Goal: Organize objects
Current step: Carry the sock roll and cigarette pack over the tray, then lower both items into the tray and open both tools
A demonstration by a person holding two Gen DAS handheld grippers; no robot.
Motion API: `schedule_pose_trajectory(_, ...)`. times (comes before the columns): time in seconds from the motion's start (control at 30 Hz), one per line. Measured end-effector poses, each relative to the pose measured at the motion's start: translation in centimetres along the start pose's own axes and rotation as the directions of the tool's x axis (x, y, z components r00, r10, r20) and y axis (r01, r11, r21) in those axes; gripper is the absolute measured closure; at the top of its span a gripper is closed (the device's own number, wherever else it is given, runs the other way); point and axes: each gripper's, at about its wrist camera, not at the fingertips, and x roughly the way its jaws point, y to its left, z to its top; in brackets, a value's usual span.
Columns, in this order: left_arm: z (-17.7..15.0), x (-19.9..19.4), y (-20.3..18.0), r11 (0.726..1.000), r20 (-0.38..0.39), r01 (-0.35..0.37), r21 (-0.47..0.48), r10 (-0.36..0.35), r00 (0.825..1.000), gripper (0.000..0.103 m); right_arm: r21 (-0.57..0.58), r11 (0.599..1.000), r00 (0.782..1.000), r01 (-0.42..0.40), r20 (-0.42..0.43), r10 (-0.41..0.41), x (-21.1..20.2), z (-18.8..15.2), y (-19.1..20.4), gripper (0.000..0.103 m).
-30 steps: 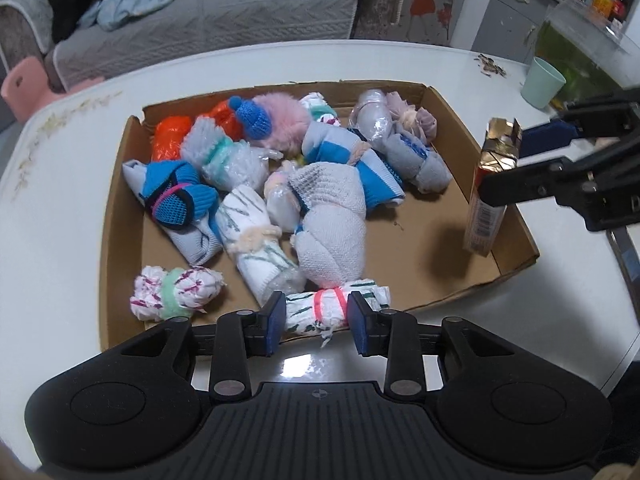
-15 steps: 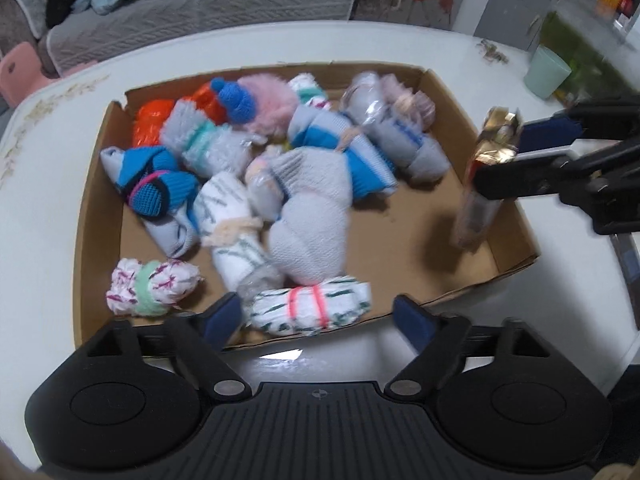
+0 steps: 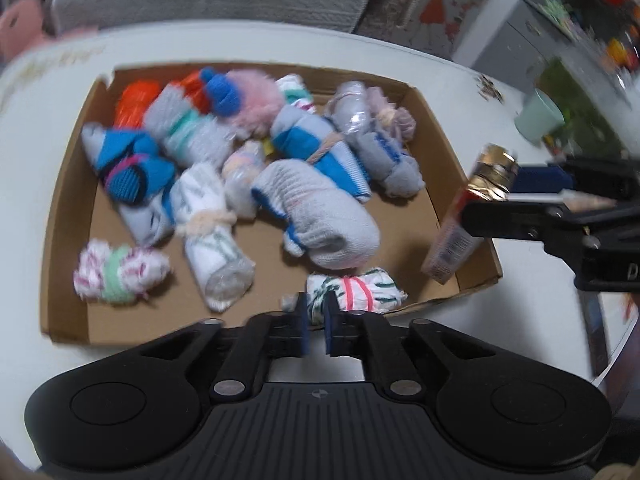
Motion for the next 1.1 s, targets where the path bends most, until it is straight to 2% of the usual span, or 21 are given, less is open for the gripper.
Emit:
schedule_pose_trajectory(0.03,0.2,0.2,0.4,0.999,-0.007,0.023,-0.031,-0.023,1.0,0.055,0.001,1.0,1.0,0.002,0.0,-0.002,0.0,0.0,-0.1,0.053)
schedule_pose_trajectory(0.1,0.4,0.5,0.8,0.994,-0.012,0.087,-0.073,-0.088,0.996,0.028,0.005,1.0,1.0,0.006,0.004,-0.006,-0.1,0.1,-0.3,0.053)
schedule_pose_trajectory(0.2,1.1,0.8,-0.2,0.987,-0.017,0.136,-0.089,-0.138,0.99,0.03,0.017,1.0,1.0,0.007,0.013,-0.007,-0.3,0.3,-0.7,0.053)
schedule_pose_trajectory(0.27,1.5,1.4,-1.3,0.987,-0.038,0.137,-0.082,-0.14,0.989,0.03,0.016,1.0,1.0,0.012,0.011,-0.013,-0.2,0.4,-0.8,0.053)
schedule_pose_trajectory(0.37,1.9,2.8,-2.4,0.996,-0.08,0.084,-0.018,-0.085,0.993,0.031,0.001,1.0,1.0,0.017,-0.006,-0.017,0.2,0.5,-0.8,0.053)
schedule_pose_trajectory(0.47,1.7,3.9,-2.5,0.999,-0.094,0.036,0.015,-0.034,0.995,0.027,-0.001,1.0,0.999,0.024,-0.024,-0.024,0.5,0.3,-1.0,0.053)
schedule_pose_trajectory(0.57,1.7,4.1,-2.5,0.994,-0.09,-0.059,0.087,0.067,0.994,0.032,0.0,1.0,0.999,0.026,-0.042,-0.026,0.8,0.3,-1.1,0.053)
schedule_pose_trajectory(0.63,1.7,4.2,-1.8,0.996,-0.093,-0.05,0.074,0.057,0.994,0.033,-0.007,1.0,0.998,0.02,-0.06,-0.02,1.3,0.3,-1.1,0.053)
schedule_pose_trajectory(0.7,1.7,4.0,-1.7,0.995,-0.071,-0.049,0.089,0.055,0.996,0.037,-0.021,1.0,0.996,0.021,-0.084,-0.023,1.9,0.4,-0.9,0.053)
schedule_pose_trajectory(0.8,1.7,3.8,-2.1,0.984,-0.017,-0.088,0.155,0.092,0.996,0.044,-0.043,0.999,0.992,0.018,-0.123,-0.023,3.0,0.3,-0.4,0.053)
schedule_pose_trajectory(0.9,2.1,3.9,-2.1,0.981,0.019,-0.11,0.16,0.108,0.994,0.05,-0.045,0.999,0.99,0.02,-0.142,-0.026,3.8,0.3,-0.2,0.053)
schedule_pose_trajectory(1.03,1.9,3.4,-1.3,0.988,0.014,-0.085,0.131,0.084,0.996,0.042,0.007,1.0,0.989,0.015,-0.145,-0.014,4.7,0.4,-0.9,0.051)
schedule_pose_trajectory(1.1,1.7,3.1,-1.3,0.983,0.028,-0.106,0.152,0.103,0.994,0.037,0.016,1.0,0.989,0.012,-0.145,-0.01,4.9,0.3,-1.0,0.051)
